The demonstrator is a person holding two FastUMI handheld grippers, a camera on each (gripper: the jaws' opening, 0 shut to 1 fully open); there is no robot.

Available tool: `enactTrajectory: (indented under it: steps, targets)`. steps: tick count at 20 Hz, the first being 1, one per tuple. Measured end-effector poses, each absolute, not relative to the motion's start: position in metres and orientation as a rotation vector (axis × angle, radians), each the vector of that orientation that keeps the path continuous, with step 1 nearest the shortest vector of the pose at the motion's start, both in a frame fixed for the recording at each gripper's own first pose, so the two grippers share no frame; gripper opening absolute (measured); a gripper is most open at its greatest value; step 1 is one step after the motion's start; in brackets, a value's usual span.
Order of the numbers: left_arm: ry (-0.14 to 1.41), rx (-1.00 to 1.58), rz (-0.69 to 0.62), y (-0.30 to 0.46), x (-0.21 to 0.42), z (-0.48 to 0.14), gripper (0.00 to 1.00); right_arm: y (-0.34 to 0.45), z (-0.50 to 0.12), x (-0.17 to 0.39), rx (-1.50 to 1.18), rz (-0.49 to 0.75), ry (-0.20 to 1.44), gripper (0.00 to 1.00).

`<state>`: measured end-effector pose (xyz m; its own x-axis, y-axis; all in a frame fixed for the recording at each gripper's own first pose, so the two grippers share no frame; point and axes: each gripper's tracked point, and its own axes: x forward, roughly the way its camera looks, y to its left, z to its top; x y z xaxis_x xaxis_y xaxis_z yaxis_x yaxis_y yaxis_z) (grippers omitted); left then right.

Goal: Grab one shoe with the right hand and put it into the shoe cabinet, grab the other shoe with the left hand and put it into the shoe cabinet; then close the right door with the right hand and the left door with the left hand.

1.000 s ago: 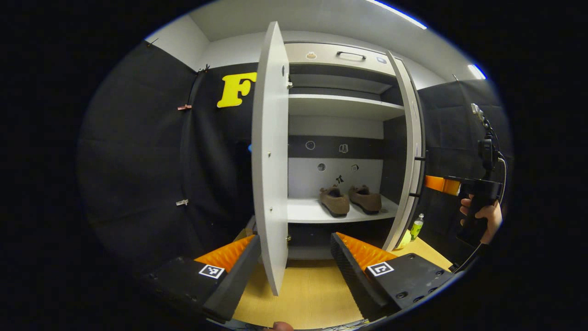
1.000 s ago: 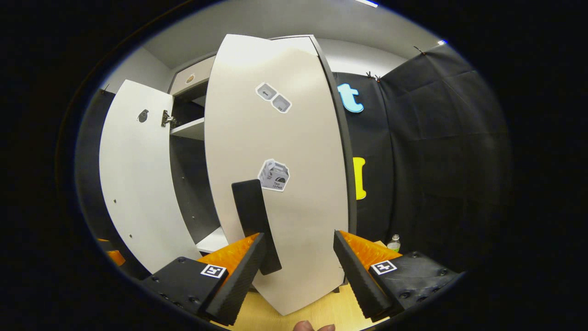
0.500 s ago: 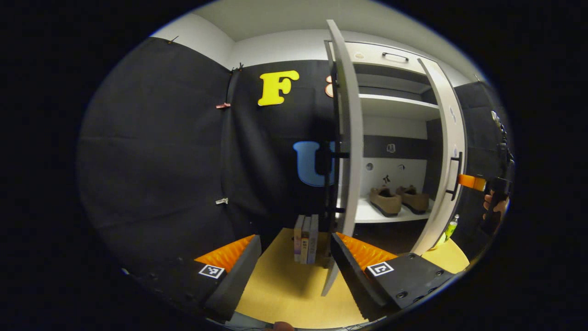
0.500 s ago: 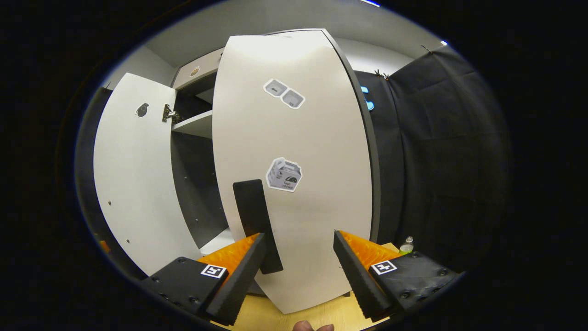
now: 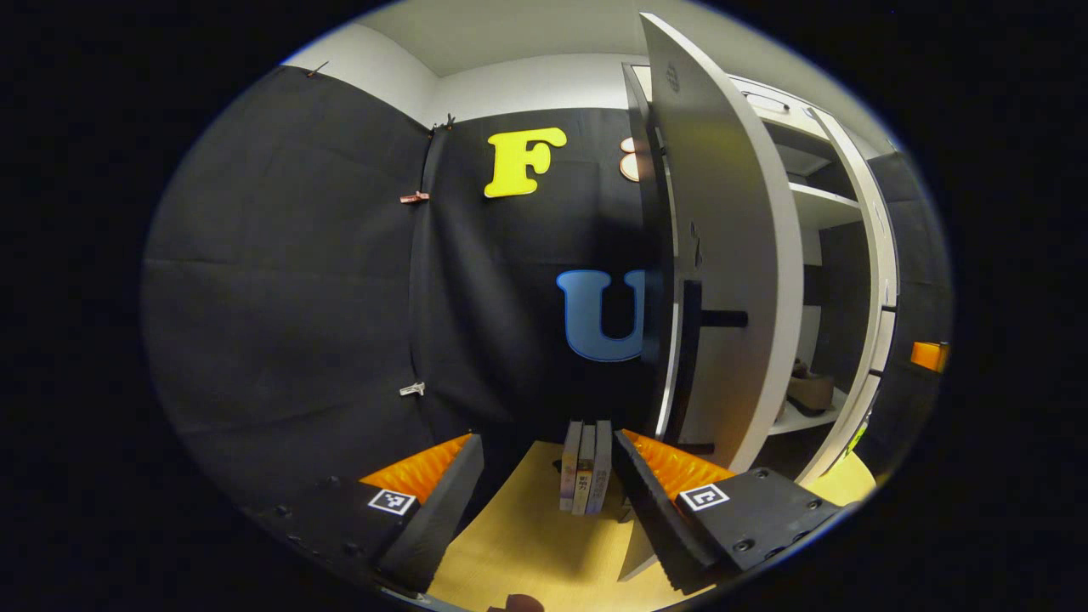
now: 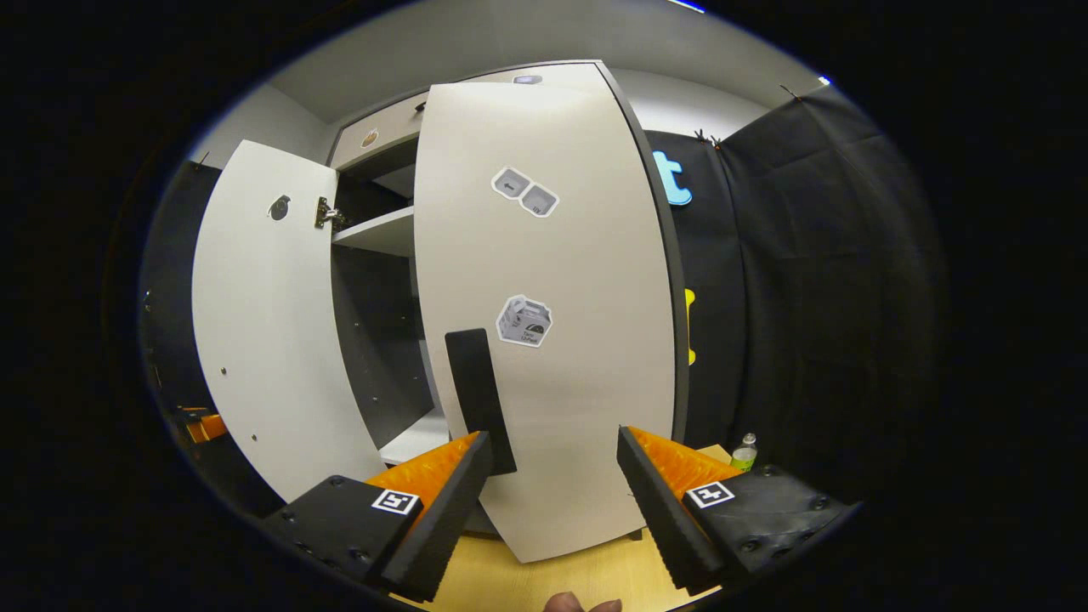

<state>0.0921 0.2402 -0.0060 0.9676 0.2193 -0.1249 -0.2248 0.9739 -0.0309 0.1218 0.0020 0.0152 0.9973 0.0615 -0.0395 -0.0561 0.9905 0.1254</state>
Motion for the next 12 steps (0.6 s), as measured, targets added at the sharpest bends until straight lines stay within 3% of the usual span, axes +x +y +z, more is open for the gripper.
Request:
enactTrajectory:
  steps: [12]
  targets:
    - [0.061, -0.045, 0.214, 0.213, 0.098, 0.010, 0.93, -0.026, 0.009, 0.099, 0.070, 0.049, 0.055, 0.98]
